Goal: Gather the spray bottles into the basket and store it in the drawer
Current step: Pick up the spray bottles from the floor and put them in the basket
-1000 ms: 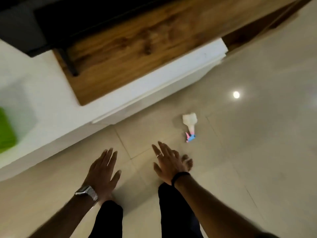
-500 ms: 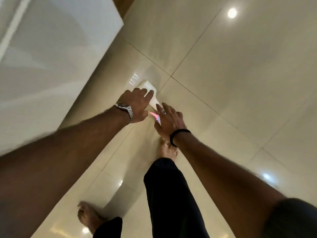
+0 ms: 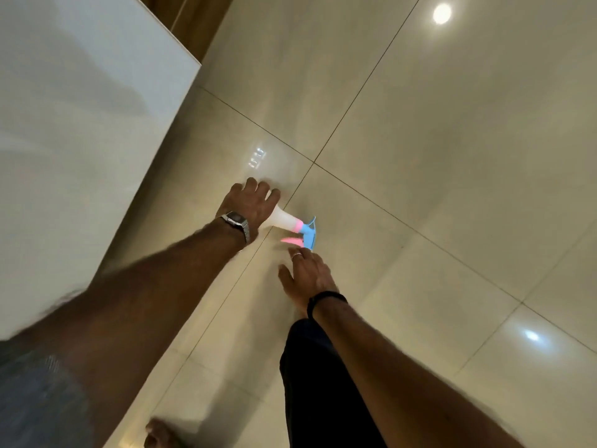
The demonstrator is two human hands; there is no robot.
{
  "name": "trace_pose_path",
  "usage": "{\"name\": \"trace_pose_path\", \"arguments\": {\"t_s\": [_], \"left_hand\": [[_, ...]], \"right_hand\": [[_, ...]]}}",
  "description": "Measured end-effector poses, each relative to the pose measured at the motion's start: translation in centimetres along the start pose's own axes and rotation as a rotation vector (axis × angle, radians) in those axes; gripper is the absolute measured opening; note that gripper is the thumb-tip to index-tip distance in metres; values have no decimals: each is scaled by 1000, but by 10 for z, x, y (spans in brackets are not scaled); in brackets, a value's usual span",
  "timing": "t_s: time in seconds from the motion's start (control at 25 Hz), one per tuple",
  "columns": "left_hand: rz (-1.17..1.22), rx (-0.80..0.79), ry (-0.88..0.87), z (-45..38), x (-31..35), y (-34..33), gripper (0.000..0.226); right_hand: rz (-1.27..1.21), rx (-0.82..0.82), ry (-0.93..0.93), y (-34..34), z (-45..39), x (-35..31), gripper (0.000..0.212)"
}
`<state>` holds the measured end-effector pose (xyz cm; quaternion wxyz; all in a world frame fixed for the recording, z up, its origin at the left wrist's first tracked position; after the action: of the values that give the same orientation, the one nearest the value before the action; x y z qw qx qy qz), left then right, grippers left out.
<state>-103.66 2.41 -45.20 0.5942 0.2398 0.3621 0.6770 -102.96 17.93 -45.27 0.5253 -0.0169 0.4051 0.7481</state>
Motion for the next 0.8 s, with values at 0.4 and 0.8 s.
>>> {"name": "trace_pose_path", "arguments": {"t_s": [0.4,0.8], "left_hand": [[1014,433,554,138,-25,86,108],[1242,678,872,413,-45,62,102]], "right_hand": [[-765,174,-388,105,44,-80,79],[-391,111,-36,48,216,-235,54]]}}
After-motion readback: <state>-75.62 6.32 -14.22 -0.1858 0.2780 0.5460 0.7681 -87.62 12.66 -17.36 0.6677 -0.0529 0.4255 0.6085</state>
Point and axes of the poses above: each hand's wrist, its own z-axis away from the middle knuckle, its own y-axis out of the back of the hand, x = y × z, the point moved 9 cm from there along -z, towards the middle knuckle, and after that the axes turned 13 degrees about x, right-handed, at the moved point
